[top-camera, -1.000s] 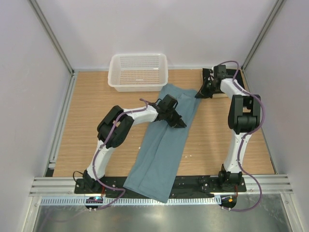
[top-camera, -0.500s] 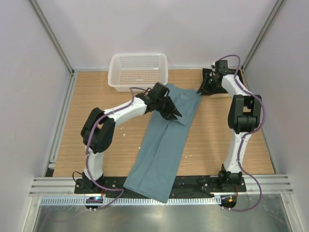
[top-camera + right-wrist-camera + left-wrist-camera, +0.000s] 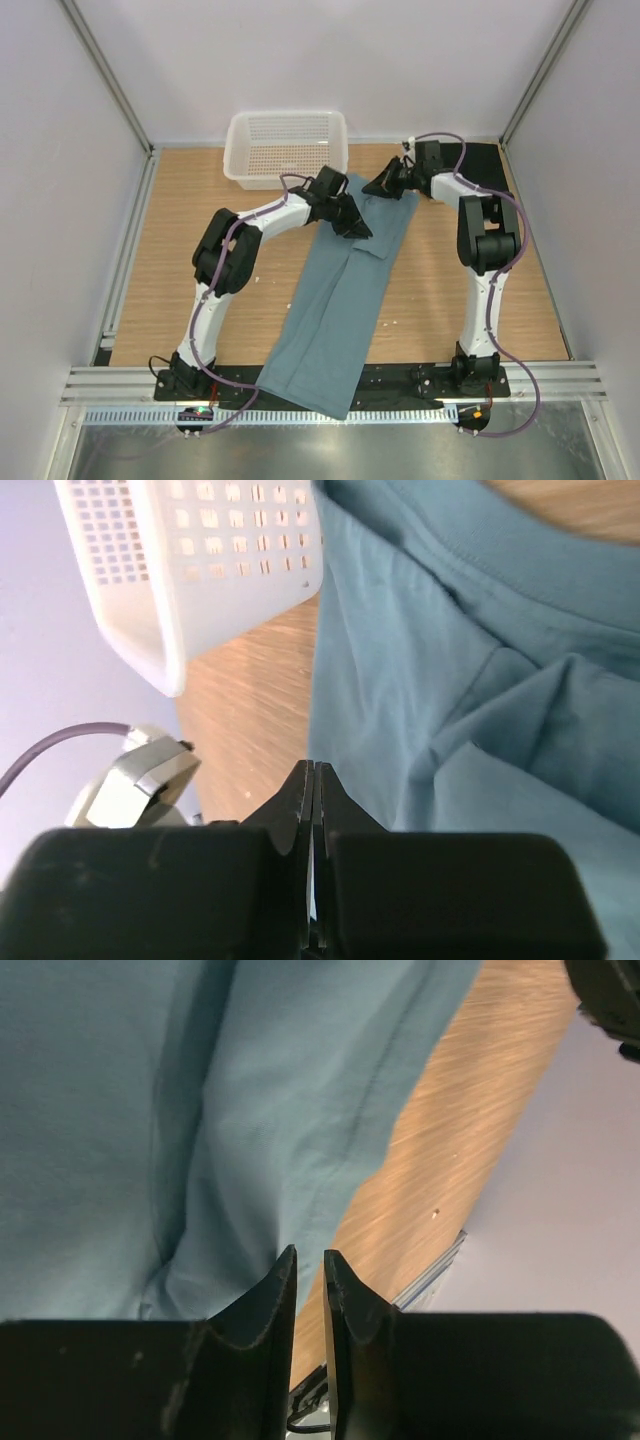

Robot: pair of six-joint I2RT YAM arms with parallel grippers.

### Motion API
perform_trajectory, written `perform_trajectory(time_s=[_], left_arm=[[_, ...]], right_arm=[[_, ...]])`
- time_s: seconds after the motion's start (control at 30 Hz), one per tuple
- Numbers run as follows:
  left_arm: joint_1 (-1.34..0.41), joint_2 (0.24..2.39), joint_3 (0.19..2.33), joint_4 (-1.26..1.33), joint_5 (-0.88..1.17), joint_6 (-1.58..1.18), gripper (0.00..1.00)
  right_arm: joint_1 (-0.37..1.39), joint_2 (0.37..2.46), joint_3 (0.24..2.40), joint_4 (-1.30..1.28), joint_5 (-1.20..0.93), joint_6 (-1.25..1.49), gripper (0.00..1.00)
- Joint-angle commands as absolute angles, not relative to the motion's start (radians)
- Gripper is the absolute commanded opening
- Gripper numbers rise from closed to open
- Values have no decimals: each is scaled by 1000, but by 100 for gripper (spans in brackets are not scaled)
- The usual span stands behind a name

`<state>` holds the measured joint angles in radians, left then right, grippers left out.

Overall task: Fold and stack the t-shirts
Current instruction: Fold the tshirt

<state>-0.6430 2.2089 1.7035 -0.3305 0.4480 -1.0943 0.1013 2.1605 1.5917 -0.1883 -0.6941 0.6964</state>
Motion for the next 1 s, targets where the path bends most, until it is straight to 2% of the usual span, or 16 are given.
perform_trajectory(time_s=[0.0,0.3,0.8,0.9,0.93,0.97], left_arm=[[-635,2210,1729,-288,505,-1045,17],[-615,2206,1599,-299,514,-1005,14],[-614,2203,1477,-337,522,-894,11],[-615,2183,1482,-351,520,-878,17],[-614,2171,1499,-376,517,-868,26],[-614,2163,1509,-394,512,-850,29]], right_arm=[[112,2192,1536,69,-813,870,1],[117,2252,1440,155,-779,891,1],[98,2439,1612,123,-701,842,2],[97,2454,1641,107,-701,838,1],[97,2456,1654,82,-701,830,2],[97,2456,1679,66,-701,819,1]])
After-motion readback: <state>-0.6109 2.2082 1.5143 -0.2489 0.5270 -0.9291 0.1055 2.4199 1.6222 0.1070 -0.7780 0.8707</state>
